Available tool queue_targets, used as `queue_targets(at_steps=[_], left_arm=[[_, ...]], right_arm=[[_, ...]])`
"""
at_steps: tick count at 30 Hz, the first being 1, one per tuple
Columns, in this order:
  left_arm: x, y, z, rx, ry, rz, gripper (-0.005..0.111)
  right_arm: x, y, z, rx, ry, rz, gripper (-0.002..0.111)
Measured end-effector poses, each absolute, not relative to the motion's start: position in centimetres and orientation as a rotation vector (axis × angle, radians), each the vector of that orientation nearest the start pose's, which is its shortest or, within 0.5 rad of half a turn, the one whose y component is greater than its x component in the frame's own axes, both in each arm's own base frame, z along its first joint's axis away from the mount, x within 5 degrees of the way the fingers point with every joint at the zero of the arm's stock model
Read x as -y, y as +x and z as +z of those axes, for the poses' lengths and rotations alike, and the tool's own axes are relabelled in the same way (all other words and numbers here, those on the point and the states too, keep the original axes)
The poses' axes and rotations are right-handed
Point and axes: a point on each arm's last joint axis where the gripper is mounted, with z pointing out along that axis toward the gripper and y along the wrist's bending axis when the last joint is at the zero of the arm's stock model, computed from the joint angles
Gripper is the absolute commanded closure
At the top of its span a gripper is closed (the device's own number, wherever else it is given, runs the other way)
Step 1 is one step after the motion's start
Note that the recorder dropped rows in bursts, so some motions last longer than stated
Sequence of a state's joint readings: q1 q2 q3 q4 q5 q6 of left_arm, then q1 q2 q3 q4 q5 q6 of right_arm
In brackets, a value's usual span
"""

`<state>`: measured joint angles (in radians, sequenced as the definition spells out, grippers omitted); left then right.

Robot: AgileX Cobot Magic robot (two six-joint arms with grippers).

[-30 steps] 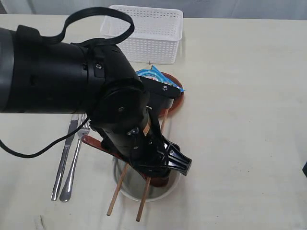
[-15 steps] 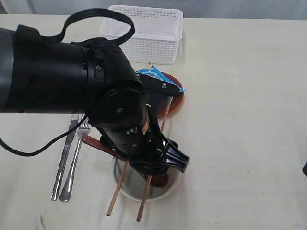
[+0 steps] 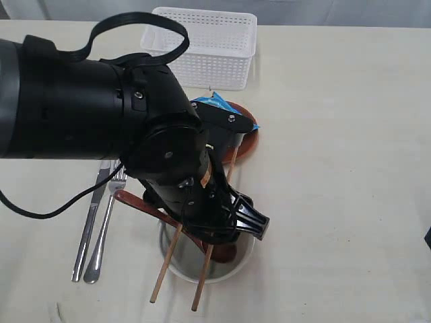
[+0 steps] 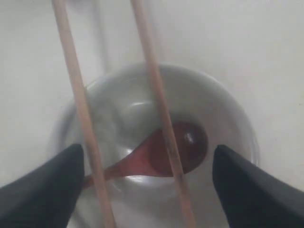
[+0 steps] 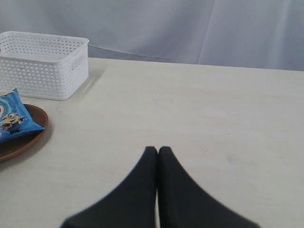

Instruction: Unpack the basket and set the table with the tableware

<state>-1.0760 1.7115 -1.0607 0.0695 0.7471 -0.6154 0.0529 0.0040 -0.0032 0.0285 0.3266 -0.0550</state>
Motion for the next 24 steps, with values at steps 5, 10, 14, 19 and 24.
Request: queue_targets(at_steps=[5, 10, 14, 19, 24], left_arm=[[28.38, 15.79, 19.32, -2.834, 0.727, -0.229, 0.017], [28.35, 15.78, 18.84, -2.854, 0.732, -0.199, 0.003], [28.62, 15.91, 18.84, -2.832, 0.728, -0.232, 0.003], [28.75, 15.94, 18.88, -2.824, 0.725, -0.251, 0.003], [28.58, 15.85, 18.82, -2.842, 0.727, -0.229, 0.003]], right_arm=[[-0.37, 5.39, 18.46, -1.809, -0.080, 0.026, 0.109], [-0.37, 5.39, 18.46, -1.809, -0.080, 0.026, 0.109], [-0.37, 5.39, 18.46, -1.809, -0.080, 0.026, 0.109], [-0.37, 5.39, 18.46, -1.809, -0.080, 0.026, 0.109], [-0.37, 5.39, 18.46, -1.809, -0.080, 0.026, 0.109]])
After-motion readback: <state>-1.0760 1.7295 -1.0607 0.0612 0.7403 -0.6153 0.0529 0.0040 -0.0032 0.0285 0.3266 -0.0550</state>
